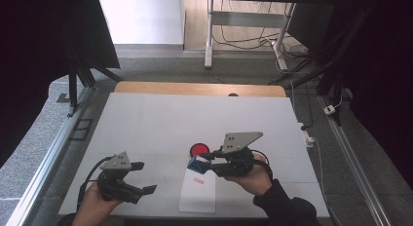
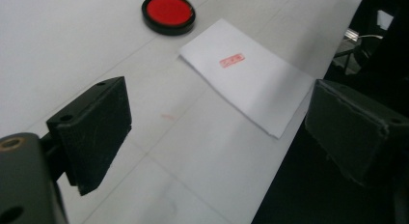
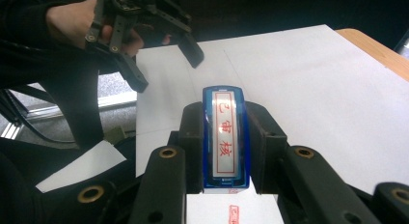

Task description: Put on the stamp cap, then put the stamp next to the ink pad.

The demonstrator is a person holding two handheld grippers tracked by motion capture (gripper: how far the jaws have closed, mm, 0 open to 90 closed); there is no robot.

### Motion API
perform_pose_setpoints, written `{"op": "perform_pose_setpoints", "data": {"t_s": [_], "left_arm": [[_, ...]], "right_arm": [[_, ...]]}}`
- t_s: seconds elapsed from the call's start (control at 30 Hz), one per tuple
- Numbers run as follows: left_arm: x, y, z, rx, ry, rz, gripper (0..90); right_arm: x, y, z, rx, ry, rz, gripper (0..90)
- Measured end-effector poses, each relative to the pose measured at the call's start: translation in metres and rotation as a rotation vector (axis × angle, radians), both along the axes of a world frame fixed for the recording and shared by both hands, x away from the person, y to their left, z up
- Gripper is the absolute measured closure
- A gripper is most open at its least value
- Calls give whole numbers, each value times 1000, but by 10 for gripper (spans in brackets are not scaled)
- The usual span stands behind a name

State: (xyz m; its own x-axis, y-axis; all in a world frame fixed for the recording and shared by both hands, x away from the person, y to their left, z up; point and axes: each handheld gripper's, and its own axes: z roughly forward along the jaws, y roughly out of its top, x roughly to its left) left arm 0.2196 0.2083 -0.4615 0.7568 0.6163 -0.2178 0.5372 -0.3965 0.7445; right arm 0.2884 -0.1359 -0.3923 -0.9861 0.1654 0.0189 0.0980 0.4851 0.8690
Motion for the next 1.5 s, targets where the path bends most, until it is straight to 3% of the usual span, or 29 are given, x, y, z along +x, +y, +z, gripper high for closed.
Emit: {"op": "perform_pose_setpoints", "data": {"t_s": [0.37, 0.57, 0.8, 1.0, 1.5], "left_arm": [[-13, 19, -7, 18, 10, 82, 25], [-18, 28, -9, 10, 11, 112, 10], [-23, 36, -12, 32, 10, 142, 7], [-26, 39, -14, 61, 11, 156, 7], [-26, 39, -15, 70, 16, 154, 0]], "right_arm": [[5, -5, -3, -18, 12, -49, 709], [6, -7, -2, -29, 9, -66, 708], [9, -11, -3, -30, 11, -89, 708], [11, -15, -4, -32, 18, -116, 708], [26, -33, -9, -57, 14, -197, 708]]}}
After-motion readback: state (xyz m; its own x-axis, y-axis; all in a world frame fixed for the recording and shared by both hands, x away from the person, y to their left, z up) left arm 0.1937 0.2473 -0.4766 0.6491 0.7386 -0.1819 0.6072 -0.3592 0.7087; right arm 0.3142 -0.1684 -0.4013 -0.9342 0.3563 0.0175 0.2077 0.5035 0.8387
